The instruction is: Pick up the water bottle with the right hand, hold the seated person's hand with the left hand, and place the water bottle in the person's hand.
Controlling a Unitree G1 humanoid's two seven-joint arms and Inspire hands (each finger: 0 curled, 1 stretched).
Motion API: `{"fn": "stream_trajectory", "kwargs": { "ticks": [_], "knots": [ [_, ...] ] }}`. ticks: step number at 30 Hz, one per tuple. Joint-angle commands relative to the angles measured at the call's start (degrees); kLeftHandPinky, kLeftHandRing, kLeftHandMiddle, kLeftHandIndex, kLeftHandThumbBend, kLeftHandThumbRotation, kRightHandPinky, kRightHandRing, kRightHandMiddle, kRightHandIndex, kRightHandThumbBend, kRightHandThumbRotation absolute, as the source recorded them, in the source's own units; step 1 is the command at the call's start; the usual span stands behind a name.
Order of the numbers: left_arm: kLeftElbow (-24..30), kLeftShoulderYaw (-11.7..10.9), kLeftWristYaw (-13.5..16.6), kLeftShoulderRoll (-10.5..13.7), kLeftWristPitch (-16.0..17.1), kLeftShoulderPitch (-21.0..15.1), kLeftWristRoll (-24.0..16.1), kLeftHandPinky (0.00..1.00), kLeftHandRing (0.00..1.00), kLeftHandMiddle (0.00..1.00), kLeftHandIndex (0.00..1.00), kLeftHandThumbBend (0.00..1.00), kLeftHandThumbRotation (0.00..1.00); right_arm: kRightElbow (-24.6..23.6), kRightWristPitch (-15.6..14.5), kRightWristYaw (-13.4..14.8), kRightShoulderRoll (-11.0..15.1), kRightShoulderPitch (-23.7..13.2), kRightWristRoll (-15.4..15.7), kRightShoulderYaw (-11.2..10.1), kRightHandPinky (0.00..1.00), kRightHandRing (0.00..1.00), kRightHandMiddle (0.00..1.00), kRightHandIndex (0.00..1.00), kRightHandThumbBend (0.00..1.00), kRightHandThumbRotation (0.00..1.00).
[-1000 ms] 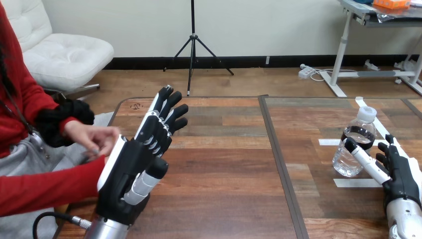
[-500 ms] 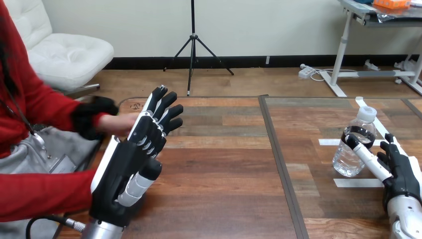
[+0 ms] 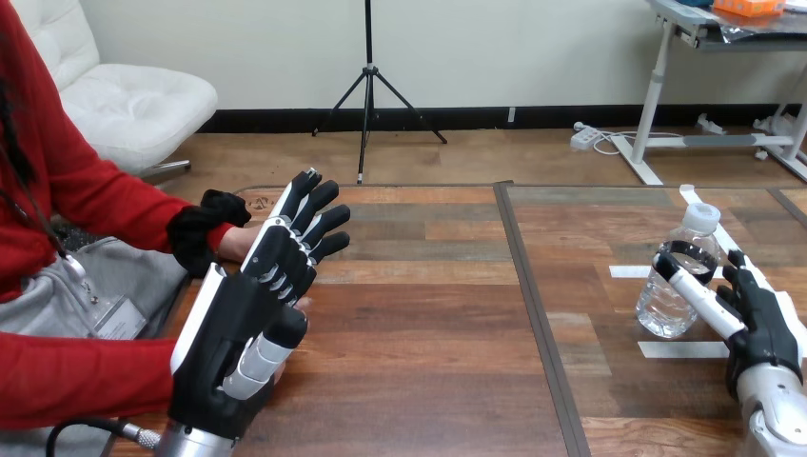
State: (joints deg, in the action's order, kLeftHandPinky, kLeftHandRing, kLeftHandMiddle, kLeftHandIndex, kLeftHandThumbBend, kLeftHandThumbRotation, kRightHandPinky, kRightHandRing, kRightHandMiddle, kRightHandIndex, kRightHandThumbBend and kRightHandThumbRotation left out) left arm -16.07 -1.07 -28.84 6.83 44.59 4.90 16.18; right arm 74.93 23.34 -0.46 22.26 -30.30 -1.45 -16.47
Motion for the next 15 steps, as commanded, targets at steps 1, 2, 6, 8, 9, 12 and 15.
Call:
{"fn": "stream_trajectory", "kwargs": {
  "ticks": [1,2,6,8,9,12,15],
  "knots": [
    [3.34,-0.22,0.46,0.23,0.04,-1.30,0.02,0.86,0.91,0.95,0.96,1.00,0.84,-0.13,-0.39,-0.31,0.22,-7.25,-0.39,-0.21,0.96,1.00,1.00,1.00,1.00,0.44],
    [3.46,-0.17,0.49,0.23,0.03,-1.23,-0.03,0.86,0.91,0.95,0.96,1.00,0.84,-0.11,-0.50,-0.09,0.27,-7.43,-0.09,0.04,0.96,1.00,1.00,1.00,1.00,0.43],
    [4.10,0.04,0.64,0.23,-0.15,-0.90,-0.25,0.86,0.91,0.95,0.96,1.00,0.84,0.01,-1.21,0.50,0.42,-8.23,0.82,0.79,0.95,1.00,1.00,1.00,1.00,0.42],
    [4.50,0.16,0.79,0.21,-0.30,-0.72,-0.48,0.86,0.91,0.95,0.96,1.00,0.84,0.13,-1.92,0.78,0.46,-8.78,1.19,1.06,0.95,1.00,1.00,1.00,1.00,0.41],
    [4.67,0.20,0.84,0.20,-0.35,-0.63,-0.56,0.86,0.91,0.95,0.96,1.00,0.84,0.17,-2.10,0.84,0.48,-8.91,1.29,1.11,0.95,1.00,1.00,1.00,1.00,0.41],
    [5.14,0.34,0.97,0.13,-0.49,-0.40,-0.69,0.86,0.91,0.95,0.96,1.00,0.84,0.25,-2.92,1.30,0.51,-9.56,1.80,1.48,0.95,0.99,1.00,1.00,1.00,0.41],
    [5.55,0.47,1.17,-0.07,-0.53,-0.18,-0.88,0.86,0.90,0.94,0.96,1.00,0.84,0.33,-3.24,1.22,0.50,-10.12,2.06,1.58,0.94,0.99,1.00,1.00,1.00,0.40]
  ]
}}
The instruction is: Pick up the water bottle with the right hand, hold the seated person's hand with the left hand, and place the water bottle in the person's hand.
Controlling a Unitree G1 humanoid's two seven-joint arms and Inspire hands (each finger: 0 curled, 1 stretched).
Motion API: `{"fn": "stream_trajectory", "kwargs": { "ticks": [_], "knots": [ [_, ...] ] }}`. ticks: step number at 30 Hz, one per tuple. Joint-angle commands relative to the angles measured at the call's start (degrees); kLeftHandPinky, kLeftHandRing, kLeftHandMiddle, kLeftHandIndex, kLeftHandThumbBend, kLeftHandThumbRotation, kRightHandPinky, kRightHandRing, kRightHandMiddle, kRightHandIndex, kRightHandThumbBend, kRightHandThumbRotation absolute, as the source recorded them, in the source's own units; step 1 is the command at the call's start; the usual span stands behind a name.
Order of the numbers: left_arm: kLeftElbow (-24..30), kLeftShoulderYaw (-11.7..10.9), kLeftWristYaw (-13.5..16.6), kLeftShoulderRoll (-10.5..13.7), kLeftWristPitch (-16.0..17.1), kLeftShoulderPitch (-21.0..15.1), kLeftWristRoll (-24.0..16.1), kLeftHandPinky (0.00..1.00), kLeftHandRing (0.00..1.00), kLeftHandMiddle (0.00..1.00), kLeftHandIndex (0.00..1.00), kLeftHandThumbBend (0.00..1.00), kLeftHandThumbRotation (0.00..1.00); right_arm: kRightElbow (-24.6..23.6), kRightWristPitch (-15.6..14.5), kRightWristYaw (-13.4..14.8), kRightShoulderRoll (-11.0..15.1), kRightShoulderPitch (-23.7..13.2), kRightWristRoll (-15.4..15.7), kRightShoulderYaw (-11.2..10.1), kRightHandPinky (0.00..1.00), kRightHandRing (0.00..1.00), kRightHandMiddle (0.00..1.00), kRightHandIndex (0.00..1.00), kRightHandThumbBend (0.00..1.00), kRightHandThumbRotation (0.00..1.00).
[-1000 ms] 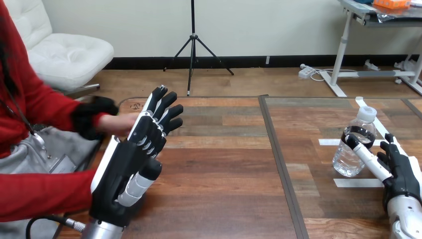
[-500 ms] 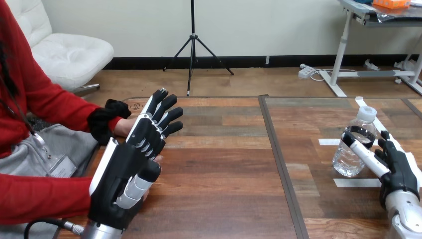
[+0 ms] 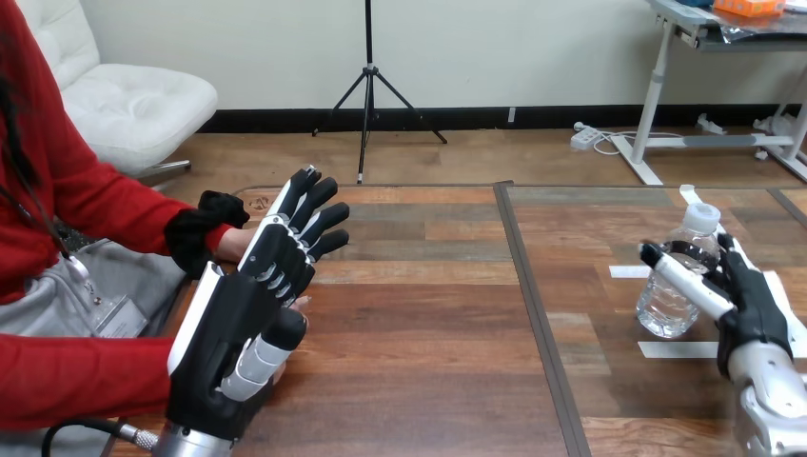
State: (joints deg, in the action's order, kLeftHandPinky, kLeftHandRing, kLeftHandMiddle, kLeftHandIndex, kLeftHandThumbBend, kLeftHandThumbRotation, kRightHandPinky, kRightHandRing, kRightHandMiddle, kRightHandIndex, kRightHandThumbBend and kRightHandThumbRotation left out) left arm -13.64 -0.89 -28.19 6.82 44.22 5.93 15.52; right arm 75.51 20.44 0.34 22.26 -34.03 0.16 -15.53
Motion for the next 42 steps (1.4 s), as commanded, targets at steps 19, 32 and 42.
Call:
{"fn": "stream_trajectory", "kwargs": {
  "ticks": [19,32,42],
  "knots": [
    [5.09,1.46,2.20,-1.06,-0.57,-0.25,-1.80,0.84,0.90,0.94,0.95,1.00,0.85,0.21,-2.59,2.64,-0.30,-9.86,3.26,2.67,0.91,0.96,0.97,1.00,1.00,0.36],
    [6.32,2.52,3.15,-1.77,-1.46,0.05,-2.39,0.85,0.90,0.94,0.96,1.00,0.86,0.53,-4.34,4.14,-1.68,-11.24,2.25,1.82,0.72,0.79,0.82,0.88,1.00,0.23],
    [6.65,3.42,3.26,-2.56,-1.35,-0.26,-1.62,0.85,0.90,0.94,0.96,1.00,0.85,0.68,-6.38,6.98,-2.93,-11.80,0.97,0.64,0.58,0.66,0.68,0.71,1.00,0.05]
  ]
}}
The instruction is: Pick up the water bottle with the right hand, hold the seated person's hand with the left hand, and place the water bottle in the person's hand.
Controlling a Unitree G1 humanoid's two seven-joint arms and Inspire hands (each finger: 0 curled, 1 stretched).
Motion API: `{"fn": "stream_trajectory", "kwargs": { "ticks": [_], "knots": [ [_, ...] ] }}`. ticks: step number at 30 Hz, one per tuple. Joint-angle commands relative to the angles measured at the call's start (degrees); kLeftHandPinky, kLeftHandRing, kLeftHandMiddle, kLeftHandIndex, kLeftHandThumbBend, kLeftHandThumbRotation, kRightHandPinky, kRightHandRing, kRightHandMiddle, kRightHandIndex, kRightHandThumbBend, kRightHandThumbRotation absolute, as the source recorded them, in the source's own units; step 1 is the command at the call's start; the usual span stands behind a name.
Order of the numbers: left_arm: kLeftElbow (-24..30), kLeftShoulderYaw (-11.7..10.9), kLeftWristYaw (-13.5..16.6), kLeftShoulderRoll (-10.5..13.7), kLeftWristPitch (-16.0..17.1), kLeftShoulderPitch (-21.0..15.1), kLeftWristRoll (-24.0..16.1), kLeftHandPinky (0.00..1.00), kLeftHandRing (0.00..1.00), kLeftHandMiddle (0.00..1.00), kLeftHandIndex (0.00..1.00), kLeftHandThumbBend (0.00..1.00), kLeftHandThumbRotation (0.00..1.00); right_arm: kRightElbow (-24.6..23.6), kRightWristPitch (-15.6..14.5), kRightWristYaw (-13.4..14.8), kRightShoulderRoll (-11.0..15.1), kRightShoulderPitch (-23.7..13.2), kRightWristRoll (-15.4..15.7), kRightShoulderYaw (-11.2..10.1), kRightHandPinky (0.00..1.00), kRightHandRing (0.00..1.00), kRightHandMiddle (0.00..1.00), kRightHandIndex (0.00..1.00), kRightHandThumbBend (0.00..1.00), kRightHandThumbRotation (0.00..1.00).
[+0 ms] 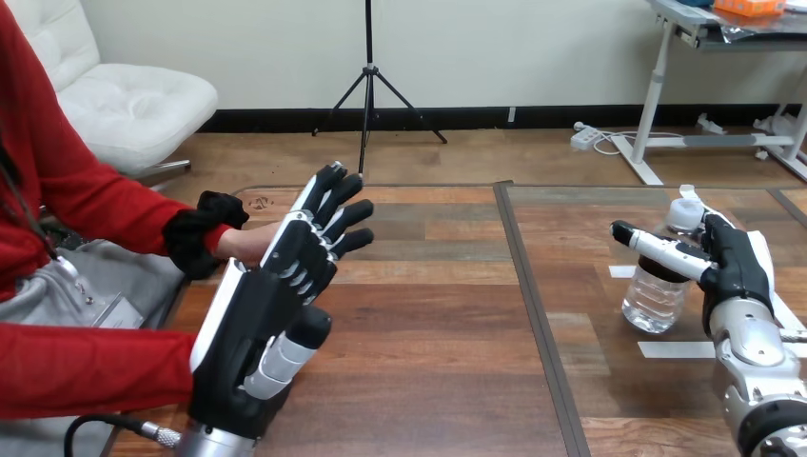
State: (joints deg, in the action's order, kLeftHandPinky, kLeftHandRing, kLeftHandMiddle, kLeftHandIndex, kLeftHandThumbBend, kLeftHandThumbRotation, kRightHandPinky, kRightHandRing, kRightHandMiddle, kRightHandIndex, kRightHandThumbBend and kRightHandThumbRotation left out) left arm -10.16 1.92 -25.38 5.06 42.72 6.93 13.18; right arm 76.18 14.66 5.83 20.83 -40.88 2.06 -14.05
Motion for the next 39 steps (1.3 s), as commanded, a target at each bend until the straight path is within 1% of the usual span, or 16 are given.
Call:
{"fn": "stream_trajectory", "kwargs": {
  "ticks": [1,4,6,9,13,18,22,27,31,36,39],
  "knots": [
    [3.40,0.71,0.49,-0.92,-0.07,-1.24,0.88,0.85,0.90,0.94,0.96,1.00,0.85,0.05,-0.91,1.57,-1.68,-4.97,-1.50,-1.39,0.57,0.65,0.67,0.70,1.00,0.04],
    [4.15,0.88,0.72,-1.20,-0.70,-1.14,0.99,0.86,0.91,0.94,0.96,1.00,0.84,0.11,-1.42,1.45,-1.93,-4.92,-2.52,-2.40,0.53,0.60,0.64,0.65,0.99,0.02],
    [4.68,0.94,0.93,-1.37,-1.07,-1.04,0.92,0.86,0.91,0.94,0.95,1.00,0.84,0.12,-1.60,1.36,-1.97,-4.83,-2.94,-2.63,0.48,0.55,0.60,0.61,0.98,0.01],
    [5.81,1.10,1.13,-1.56,-2.01,-0.74,1.08,0.86,0.91,0.94,0.95,1.00,0.84,0.04,-1.47,1.83,-2.06,-4.58,-2.86,-2.43,0.44,0.51,0.57,0.57,0.96,0.00],
    [7.21,1.36,1.36,-1.94,-3.08,-0.43,1.58,0.87,0.91,0.94,0.95,1.00,0.83,0.18,-2.04,2.70,-2.04,-4.29,-2.55,-2.23,0.41,0.48,0.53,0.52,0.93,0.00],
    [8.37,1.48,1.79,-2.28,-3.80,-0.23,1.51,0.87,0.91,0.94,0.95,1.00,0.83,0.22,-2.42,3.00,-2.15,-4.06,-2.97,-2.68,0.42,0.48,0.49,0.46,0.90,0.00],
    [8.87,1.68,1.76,-2.28,-4.06,-0.17,1.94,0.87,0.91,0.93,0.95,1.00,0.82,0.18,-2.65,2.26,-2.37,-3.82,-4.48,-4.18,0.41,0.48,0.48,0.43,0.89,0.00],
    [9.18,1.79,1.53,-2.15,-4.27,-0.23,2.27,0.87,0.91,0.93,0.95,1.00,0.82,0.09,-2.55,1.08,-2.42,-3.48,-5.93,-5.19,0.42,0.49,0.49,0.41,0.86,0.00],
    [9.30,1.78,1.65,-2.21,-4.35,-0.29,2.17,0.87,0.90,0.93,0.95,1.00,0.82,-0.12,-1.79,-0.46,-2.66,-3.11,-7.35,-6.37,0.42,0.48,0.48,0.41,0.84,0.00],
    [8.88,1.72,1.92,-2.51,-3.97,-0.62,1.90,0.87,0.90,0.93,0.95,1.00,0.83,-0.56,-0.68,-0.90,-3.03,-2.95,-7.73,-6.32,0.43,0.47,0.46,0.41,0.81,0.00],
    [8.51,1.78,1.82,-2.61,-3.92,-0.85,2.08,0.87,0.90,0.93,0.94,1.00,0.83,-0.82,0.10,-2.05,-3.36,-2.92,-8.56,-7.11,0.42,0.46,0.45,0.41,0.81,0.00]
  ]
}}
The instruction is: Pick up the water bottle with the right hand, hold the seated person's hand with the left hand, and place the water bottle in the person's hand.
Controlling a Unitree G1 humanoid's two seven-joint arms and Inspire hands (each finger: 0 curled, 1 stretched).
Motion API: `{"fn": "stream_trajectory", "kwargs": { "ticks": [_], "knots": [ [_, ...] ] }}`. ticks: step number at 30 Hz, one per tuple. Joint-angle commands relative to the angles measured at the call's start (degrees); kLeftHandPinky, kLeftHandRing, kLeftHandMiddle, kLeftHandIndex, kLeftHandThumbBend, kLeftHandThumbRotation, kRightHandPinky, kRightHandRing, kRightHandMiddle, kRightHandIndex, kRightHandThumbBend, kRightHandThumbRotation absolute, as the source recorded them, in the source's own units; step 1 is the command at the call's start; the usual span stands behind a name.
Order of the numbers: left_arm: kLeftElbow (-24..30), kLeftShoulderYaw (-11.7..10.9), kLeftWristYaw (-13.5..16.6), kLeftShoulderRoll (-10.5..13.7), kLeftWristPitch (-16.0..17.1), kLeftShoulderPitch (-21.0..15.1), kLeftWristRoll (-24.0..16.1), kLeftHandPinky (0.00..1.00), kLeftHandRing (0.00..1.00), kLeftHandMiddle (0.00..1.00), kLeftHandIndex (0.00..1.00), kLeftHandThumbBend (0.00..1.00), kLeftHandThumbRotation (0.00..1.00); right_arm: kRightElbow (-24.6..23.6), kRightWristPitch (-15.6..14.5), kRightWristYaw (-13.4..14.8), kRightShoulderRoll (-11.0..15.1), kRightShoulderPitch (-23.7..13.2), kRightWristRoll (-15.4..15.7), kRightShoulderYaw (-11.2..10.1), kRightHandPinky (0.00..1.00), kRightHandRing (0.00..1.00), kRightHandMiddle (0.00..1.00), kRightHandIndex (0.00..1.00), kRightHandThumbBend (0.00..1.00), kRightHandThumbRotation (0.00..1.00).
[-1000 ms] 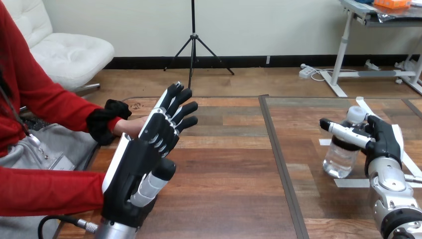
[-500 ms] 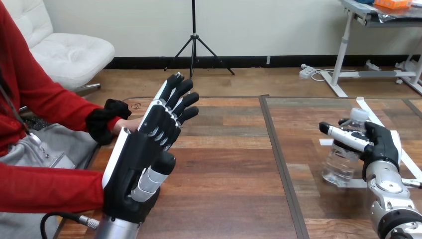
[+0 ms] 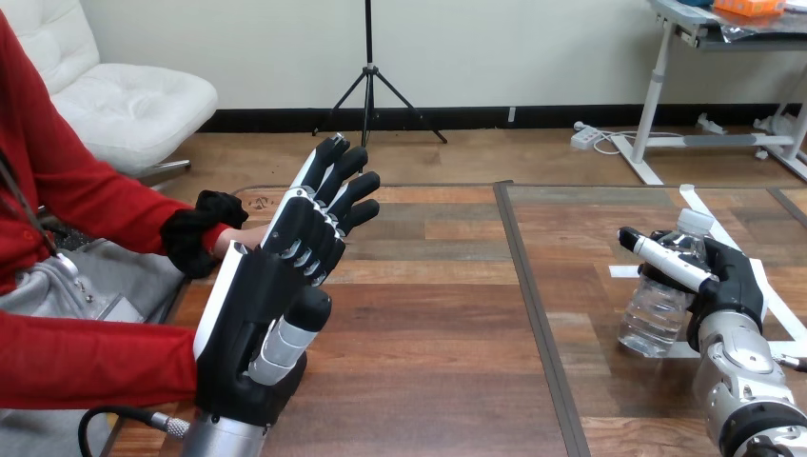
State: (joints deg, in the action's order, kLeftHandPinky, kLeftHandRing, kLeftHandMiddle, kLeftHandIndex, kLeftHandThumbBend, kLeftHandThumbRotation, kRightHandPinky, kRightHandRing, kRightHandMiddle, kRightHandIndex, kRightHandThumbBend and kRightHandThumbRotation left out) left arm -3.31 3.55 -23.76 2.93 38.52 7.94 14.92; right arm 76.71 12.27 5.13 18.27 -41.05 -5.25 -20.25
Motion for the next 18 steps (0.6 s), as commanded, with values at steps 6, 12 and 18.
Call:
{"fn": "stream_trajectory", "kwargs": {
  "ticks": [6,12,18],
  "knots": [
    [0.53,0.16,-0.20,-0.62,0.79,-2.44,0.48,0.87,0.91,0.93,0.95,1.00,0.83,-2.50,4.54,-4.82,-2.01,-2.70,-3.85,-2.37,0.36,0.41,0.44,0.40,0.79,0.00],
    [-0.93,-0.05,-0.37,-0.71,1.61,-3.12,-0.01,0.87,0.90,0.93,0.95,1.00,0.84,-4.03,6.79,-7.63,-3.34,-2.51,-5.59,-2.80,0.32,0.37,0.43,0.40,0.79,0.00],
    [-2.81,-0.63,0.06,-0.59,3.10,-4.11,-1.65,0.87,0.90,0.94,0.95,1.00,0.84,-6.10,8.59,-9.24,-4.57,-2.20,-5.81,-2.00,0.31,0.35,0.42,0.40,0.79,0.00]
  ]
}}
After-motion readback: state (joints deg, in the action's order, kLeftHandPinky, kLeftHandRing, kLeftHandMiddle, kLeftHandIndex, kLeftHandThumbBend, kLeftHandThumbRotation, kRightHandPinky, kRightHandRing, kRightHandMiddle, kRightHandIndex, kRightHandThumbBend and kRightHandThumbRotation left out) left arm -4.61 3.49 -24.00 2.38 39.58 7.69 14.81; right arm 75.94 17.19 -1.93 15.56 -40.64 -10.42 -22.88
